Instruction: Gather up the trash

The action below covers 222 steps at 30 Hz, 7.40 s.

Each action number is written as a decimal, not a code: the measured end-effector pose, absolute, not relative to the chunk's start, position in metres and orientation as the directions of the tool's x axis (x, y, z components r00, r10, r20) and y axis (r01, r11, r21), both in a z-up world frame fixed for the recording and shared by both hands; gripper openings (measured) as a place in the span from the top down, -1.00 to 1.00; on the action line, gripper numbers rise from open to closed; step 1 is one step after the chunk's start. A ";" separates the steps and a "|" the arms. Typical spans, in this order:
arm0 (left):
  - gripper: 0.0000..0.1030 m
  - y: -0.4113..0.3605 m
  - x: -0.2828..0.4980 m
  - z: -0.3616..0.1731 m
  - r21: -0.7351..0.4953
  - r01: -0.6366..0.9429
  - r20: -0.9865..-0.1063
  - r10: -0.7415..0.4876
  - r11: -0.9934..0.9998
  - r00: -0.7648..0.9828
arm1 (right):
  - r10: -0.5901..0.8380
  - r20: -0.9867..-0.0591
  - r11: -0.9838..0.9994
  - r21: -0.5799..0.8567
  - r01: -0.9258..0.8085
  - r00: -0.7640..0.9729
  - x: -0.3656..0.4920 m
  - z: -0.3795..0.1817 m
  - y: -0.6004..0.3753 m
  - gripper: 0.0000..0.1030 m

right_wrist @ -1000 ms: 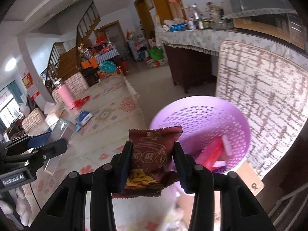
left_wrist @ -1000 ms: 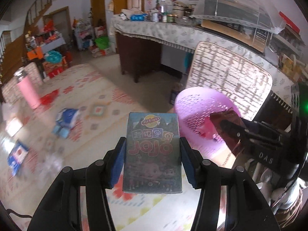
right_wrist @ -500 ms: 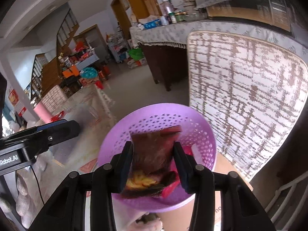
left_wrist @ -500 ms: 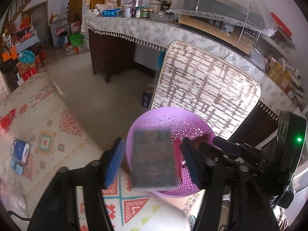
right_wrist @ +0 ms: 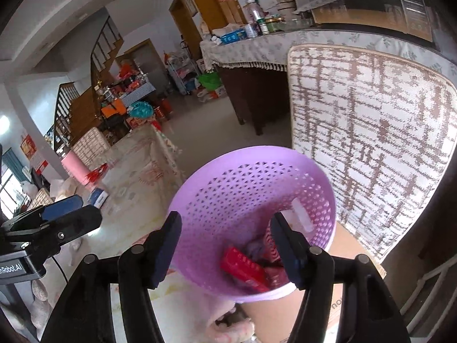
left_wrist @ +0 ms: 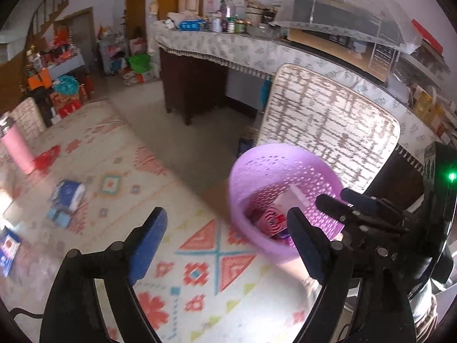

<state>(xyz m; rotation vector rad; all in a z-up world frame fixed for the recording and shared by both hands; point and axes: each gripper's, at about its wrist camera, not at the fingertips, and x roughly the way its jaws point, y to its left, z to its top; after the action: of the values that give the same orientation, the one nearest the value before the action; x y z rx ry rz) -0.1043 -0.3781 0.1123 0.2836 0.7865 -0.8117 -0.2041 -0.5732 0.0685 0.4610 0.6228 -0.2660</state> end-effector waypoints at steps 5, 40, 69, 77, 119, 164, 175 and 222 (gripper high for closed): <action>-0.64 -0.331 -0.107 0.110 -0.098 0.710 -0.728 -0.537 0.697 0.426 | -0.081 -0.607 0.884 0.322 0.338 0.791 -0.203 0.072 -0.544 -0.62; -0.65 0.003 0.122 0.066 0.075 0.341 -0.784 -0.155 0.937 0.601 | 0.229 -0.762 0.954 0.300 0.017 0.606 -0.081 0.019 -0.304 -0.81; 0.43 -0.008 0.084 0.042 -0.091 0.370 -0.866 -0.256 0.925 0.429 | 0.140 -0.790 0.987 0.158 -0.023 0.596 0.031 0.007 -0.239 -0.22; 0.42 -0.005 0.036 0.055 -0.106 0.348 -0.849 -0.267 0.931 0.456 | 0.175 -0.774 0.980 0.194 -0.034 0.609 0.000 0.018 -0.249 0.14; 0.42 -0.142 -0.105 0.091 -0.104 0.523 -0.774 -0.399 0.846 0.491 | 0.028 -0.654 0.963 0.221 0.155 0.756 -0.242 0.081 -0.439 0.13; 0.42 -0.209 -0.096 0.097 0.158 0.513 -0.736 -0.245 0.844 0.631 | 0.016 -0.648 0.978 0.167 0.122 0.762 -0.194 0.066 -0.417 0.13; 0.42 -0.256 -0.092 0.111 0.209 0.555 -0.724 -0.254 0.805 0.641 | -0.069 -0.624 0.965 0.155 0.211 0.778 -0.196 0.088 -0.465 0.13; 0.42 -0.457 -0.090 0.095 0.155 0.780 -0.782 -0.408 0.606 0.472 | -0.185 -0.625 0.861 0.269 0.432 0.758 -0.194 0.069 -0.610 0.13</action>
<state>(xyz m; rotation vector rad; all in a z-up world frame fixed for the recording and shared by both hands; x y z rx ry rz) -0.0904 -0.4567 0.0949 0.5449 0.7754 -0.7728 -0.1935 -0.6097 0.0688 0.4179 0.6264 -0.3468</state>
